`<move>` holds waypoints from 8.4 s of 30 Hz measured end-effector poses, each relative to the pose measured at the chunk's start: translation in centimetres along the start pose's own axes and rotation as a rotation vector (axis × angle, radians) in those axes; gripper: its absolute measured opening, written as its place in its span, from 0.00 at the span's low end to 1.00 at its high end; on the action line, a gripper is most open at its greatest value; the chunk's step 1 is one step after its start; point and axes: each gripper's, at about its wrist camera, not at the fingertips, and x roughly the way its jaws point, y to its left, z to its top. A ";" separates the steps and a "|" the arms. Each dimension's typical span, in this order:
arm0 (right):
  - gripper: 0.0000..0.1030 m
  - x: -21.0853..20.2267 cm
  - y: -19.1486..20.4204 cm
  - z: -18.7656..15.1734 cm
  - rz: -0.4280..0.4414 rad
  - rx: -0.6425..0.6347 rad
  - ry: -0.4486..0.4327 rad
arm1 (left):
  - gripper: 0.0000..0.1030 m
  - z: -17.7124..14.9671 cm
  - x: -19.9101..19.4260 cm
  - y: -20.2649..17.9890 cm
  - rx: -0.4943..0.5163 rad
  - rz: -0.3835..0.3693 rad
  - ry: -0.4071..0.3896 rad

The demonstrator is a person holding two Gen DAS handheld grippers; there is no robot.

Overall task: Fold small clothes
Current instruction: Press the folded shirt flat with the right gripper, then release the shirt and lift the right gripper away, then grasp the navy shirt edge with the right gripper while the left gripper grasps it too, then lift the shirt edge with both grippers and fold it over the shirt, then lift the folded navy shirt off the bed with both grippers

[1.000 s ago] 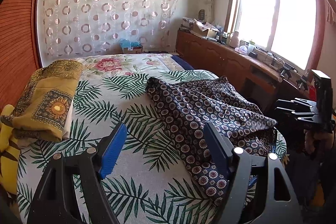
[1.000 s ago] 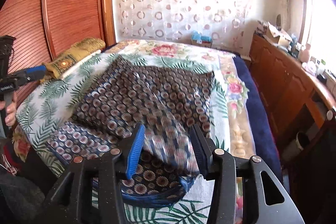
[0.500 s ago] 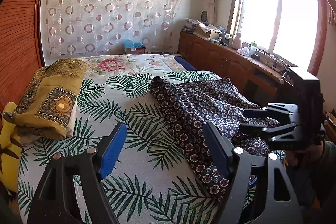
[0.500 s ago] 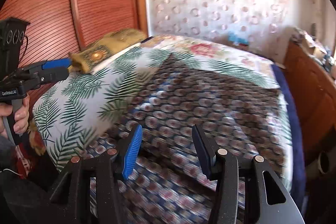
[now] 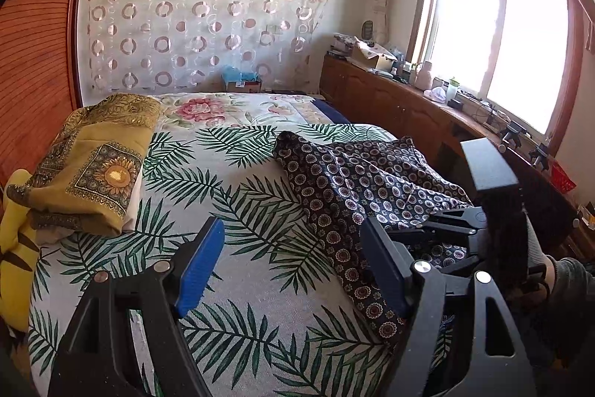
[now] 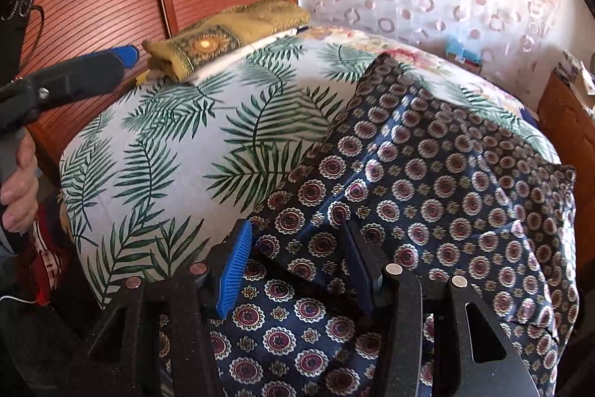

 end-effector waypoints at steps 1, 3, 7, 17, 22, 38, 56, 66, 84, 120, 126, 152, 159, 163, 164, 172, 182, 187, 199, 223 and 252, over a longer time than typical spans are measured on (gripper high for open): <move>0.50 0.4 0.0 0.1 -0.006 -0.002 0.009 | 0.74 0.0 0.0 0.0 -0.001 0.000 0.000; 0.50 1.2 0.0 0.2 -0.013 0.000 0.026 | 0.74 0.0 0.0 0.0 -0.001 -0.001 0.000; 0.50 2.0 0.1 0.5 -0.029 0.003 0.026 | 0.74 -0.1 0.1 0.0 -0.003 -0.004 0.003; 0.08 2.5 1.5 0.1 -0.063 -0.048 0.018 | 0.74 -0.3 0.2 -0.1 0.001 -0.007 0.006; 0.05 -1.0 -0.4 1.1 -0.087 -0.046 -0.066 | 0.74 -0.3 0.1 0.0 0.005 -0.008 0.006; 0.05 -3.8 -17.0 8.3 -0.456 0.137 -0.104 | 0.74 -0.4 1.2 -1.0 0.025 -0.023 0.037; 0.39 -4.2 -15.4 2.7 -0.406 0.251 -0.109 | 0.74 -1.4 2.4 -2.7 0.049 -0.036 0.074; 0.39 -7.7 -13.8 -4.4 -0.328 0.329 -0.103 | 0.74 -1.3 3.1 -4.2 0.083 -0.001 0.069; 0.39 -11.0 -11.1 -9.6 -0.263 0.338 -0.054 | 0.88 -2.5 5.8 -6.3 0.100 -0.054 0.178; 0.50 -11.5 -10.5 -10.4 -0.342 0.394 -0.060 | 0.34 -5.9 6.1 -6.4 0.108 -0.161 0.326; 0.50 -12.2 -9.5 -10.8 -0.328 0.398 -0.052 | 0.33 -6.0 5.9 -6.2 0.092 -0.172 0.337; 0.04 -14.7 -8.0 -11.3 -0.205 0.419 -0.174 | 0.02 -4.8 4.1 -7.0 0.088 -0.208 0.268; 0.03 -17.5 -8.0 -10.3 -0.205 0.401 -0.260 | 0.02 -1.3 1.3 -7.8 0.091 -0.228 0.139; 0.03 -18.1 -8.1 -10.0 -0.201 0.394 -0.276 | 0.02 0.4 0.6 -7.8 0.085 -0.242 0.096; 0.03 -18.2 -8.2 -9.7 -0.202 0.387 -0.281 | 0.02 0.9 0.8 -7.7 0.086 -0.239 0.088; 0.03 -18.6 -10.9 -4.7 -0.236 0.368 -0.356 | 0.02 5.9 3.8 -5.5 0.032 -0.207 0.031; 0.03 -13.0 -14.5 0.8 -0.258 0.332 -0.326 | 0.02 8.7 9.4 -2.1 -0.033 -0.149 0.056; 0.03 -11.3 -15.8 2.6 -0.259 0.314 -0.304 | 0.02 9.3 12.5 -1.2 -0.026 -0.111 0.080; 0.45 -10.0 -19.2 5.3 -0.306 0.366 -0.292 | 0.02 9.7 18.4 0.9 -0.040 -0.076 0.153; 0.05 -6.8 -18.1 5.4 -0.271 0.254 -0.109 | 0.75 9.8 20.5 1.0 0.024 -0.042 0.192; 0.49 -6.0 -22.8 7.1 -0.212 0.424 -0.036 | 0.35 9.0 25.3 0.8 0.000 -0.108 0.346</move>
